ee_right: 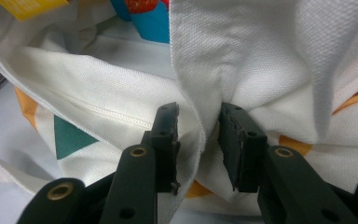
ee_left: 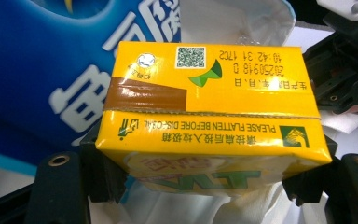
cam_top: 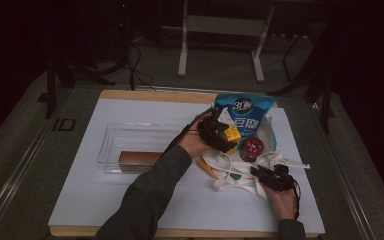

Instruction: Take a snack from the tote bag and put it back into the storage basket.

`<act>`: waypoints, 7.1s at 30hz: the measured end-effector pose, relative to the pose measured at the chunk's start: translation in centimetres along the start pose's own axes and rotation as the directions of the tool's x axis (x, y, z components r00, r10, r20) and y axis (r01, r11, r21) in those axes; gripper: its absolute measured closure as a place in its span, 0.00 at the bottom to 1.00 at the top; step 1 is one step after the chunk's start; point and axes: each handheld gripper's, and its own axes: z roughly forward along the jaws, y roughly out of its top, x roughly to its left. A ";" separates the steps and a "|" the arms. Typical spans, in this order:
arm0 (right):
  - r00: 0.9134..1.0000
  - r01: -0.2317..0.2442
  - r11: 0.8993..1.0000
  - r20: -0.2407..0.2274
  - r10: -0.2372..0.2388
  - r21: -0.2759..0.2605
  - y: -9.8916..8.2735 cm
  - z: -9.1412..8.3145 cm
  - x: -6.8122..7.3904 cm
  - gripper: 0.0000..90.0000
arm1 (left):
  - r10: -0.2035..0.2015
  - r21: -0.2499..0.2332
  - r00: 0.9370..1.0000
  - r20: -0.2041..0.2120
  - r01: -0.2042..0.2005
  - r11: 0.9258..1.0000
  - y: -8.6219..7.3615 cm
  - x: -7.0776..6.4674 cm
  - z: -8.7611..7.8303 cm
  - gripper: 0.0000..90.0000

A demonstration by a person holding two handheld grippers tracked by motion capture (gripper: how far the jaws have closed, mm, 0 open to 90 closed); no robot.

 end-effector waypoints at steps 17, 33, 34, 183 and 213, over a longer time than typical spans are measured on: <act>1.000 -0.001 1.000 -0.001 0.001 -0.002 0.0 0.0 0.0 0.75 | 0.000 -0.035 1.000 -0.015 -0.001 0.999 0.6 0.4 -2.5 0.32; 1.000 0.000 1.000 0.000 0.000 0.000 0.0 0.0 0.0 0.75 | 0.021 -0.038 0.998 -0.054 -0.024 0.999 0.2 0.5 -5.2 0.32; 1.000 -0.001 1.000 0.001 0.001 0.000 0.0 0.0 0.0 0.75 | 0.016 -0.039 0.998 -0.055 -0.018 0.999 0.1 0.6 -5.4 0.32; 1.000 0.009 1.000 0.010 -0.009 -0.003 -0.1 0.0 0.1 0.74 | -0.424 -0.018 0.820 -0.385 0.452 0.892 -19.8 8.0 -15.8 0.32; 1.000 0.011 1.000 0.015 -0.011 -0.003 -0.1 0.0 0.2 0.74 | -0.433 0.017 0.779 -0.454 0.493 0.870 -23.0 7.8 -16.6 0.31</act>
